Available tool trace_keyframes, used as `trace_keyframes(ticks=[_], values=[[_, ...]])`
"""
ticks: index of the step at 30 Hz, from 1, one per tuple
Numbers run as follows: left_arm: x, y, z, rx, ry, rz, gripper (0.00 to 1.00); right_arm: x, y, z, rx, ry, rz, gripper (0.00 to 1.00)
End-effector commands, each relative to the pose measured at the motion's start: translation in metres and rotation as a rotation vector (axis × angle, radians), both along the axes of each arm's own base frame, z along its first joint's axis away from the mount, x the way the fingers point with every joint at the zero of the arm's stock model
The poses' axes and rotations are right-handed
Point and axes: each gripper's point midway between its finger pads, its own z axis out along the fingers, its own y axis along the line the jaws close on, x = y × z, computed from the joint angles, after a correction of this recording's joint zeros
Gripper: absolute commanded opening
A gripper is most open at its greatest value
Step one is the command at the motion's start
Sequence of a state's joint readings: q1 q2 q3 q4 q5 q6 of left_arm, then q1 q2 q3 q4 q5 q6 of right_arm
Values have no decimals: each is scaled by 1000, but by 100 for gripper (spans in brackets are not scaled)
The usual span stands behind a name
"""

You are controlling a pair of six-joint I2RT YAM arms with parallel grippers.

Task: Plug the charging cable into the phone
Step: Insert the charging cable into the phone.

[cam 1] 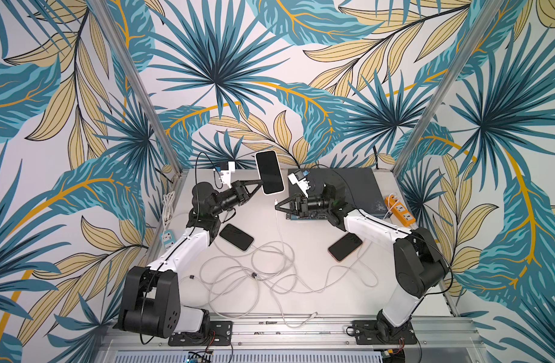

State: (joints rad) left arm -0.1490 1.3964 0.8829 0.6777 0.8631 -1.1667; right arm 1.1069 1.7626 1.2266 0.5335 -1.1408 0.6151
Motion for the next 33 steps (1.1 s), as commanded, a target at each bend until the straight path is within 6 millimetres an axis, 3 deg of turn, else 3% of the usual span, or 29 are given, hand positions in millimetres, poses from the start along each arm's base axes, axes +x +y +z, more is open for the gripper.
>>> trace_keyframes(ticks=[1, 6, 33], values=[[-15, -1, 25, -25, -126, -27, 0, -4, 2, 6, 26, 11, 41, 0], [-19, -2, 33, -49, -148, -39, 0, -4, 1, 9, 39, 23, 47, 0], [-25, -2, 28, -58, -143, -48, 0, -6, -9, 14, 64, 56, 64, 0]])
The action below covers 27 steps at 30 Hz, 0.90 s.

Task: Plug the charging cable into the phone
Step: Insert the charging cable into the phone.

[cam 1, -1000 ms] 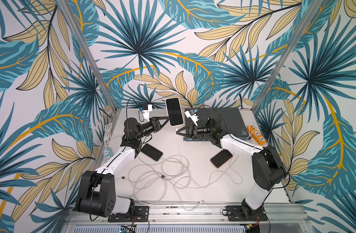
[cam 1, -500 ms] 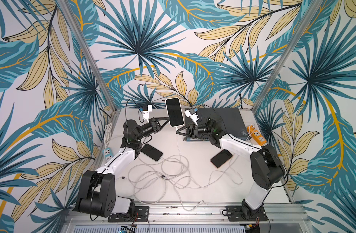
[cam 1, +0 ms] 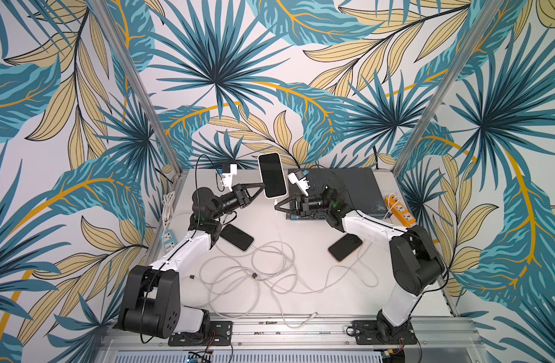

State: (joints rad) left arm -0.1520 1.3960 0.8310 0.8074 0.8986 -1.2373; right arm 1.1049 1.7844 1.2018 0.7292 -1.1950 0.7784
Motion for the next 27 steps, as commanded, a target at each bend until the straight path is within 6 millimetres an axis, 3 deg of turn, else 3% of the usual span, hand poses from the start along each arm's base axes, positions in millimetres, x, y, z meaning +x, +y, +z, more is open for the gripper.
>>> trace_keyframes(ticks=[1, 6, 18, 27], values=[[-13, 2, 28, -22, -128, 1, 0, 0, -5, 6, 36, 6, 7, 0], [-14, 1, 28, -17, -132, -1, 0, 2, -7, 9, 50, 11, -2, 0], [-11, 2, 31, -27, -137, 3, 0, 2, -7, -7, 13, 37, 0, 0], [-15, 1, 30, -22, -141, -6, 0, 5, -2, -7, 7, 41, 3, 0]])
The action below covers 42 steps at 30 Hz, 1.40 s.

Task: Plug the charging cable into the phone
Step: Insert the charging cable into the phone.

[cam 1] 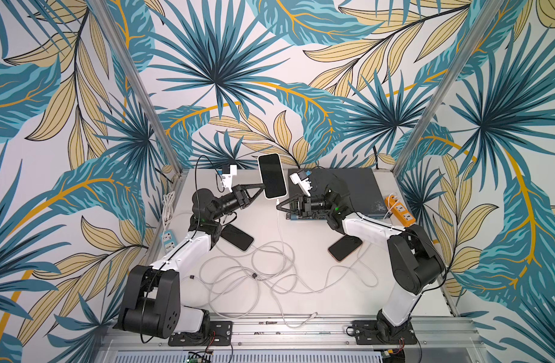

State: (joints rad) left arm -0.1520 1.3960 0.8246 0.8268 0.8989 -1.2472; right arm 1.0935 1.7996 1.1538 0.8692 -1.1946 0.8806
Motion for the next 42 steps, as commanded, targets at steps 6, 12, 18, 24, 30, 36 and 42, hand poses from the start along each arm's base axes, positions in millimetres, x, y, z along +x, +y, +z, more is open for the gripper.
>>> trace_keyframes(ticks=[6, 12, 18, 24, 30, 36, 42], values=[[-17, 0, 28, -5, -141, -13, 0, 1, 2, 6, 17, -7, 15, 0], [-15, 0, 26, -1, -139, -10, 0, -1, -2, 9, 18, -10, 27, 0], [-13, 0, 27, -2, -141, -8, 0, -3, -4, 4, 8, -6, 31, 0], [-13, 0, 27, 1, -144, -10, 0, -6, -6, 4, 7, -6, 40, 0], [-12, 0, 26, 2, -143, -8, 0, -9, -7, 2, 1, -3, 49, 0], [-12, 0, 25, 3, -142, -8, 0, -10, -8, 5, 11, -10, 51, 0], [-13, -1, 23, 6, -144, -12, 0, -11, -10, 8, 22, -18, 50, 0]])
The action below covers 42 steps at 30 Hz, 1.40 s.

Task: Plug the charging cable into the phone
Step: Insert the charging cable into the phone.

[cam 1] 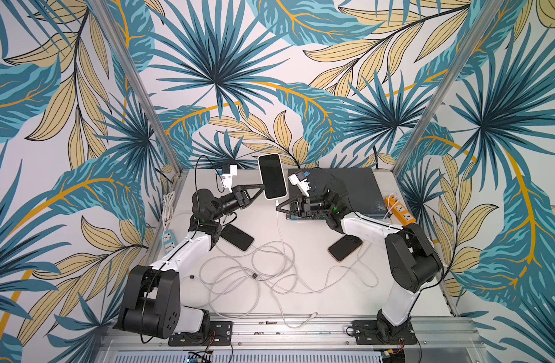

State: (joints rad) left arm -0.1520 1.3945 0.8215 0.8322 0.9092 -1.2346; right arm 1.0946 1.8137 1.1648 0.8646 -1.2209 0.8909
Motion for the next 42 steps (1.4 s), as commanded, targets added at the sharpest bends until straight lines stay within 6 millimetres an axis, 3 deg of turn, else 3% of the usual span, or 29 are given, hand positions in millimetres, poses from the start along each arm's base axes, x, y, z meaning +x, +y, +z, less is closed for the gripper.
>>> trace_keyframes(ticks=[1, 14, 22, 42], values=[[-11, 0, 23, -1, -128, -3, 0, -9, -10, 13, 41, -27, 23, 0], [-14, 0, 17, 3, -125, -6, 0, -7, -9, 14, 43, -26, 9, 0], [-17, 0, 24, -5, -142, -11, 0, -5, -6, 5, 27, -14, 3, 0], [-29, -8, 17, 57, -165, -57, 0, 3, -1, 14, 10, 28, 2, 0]])
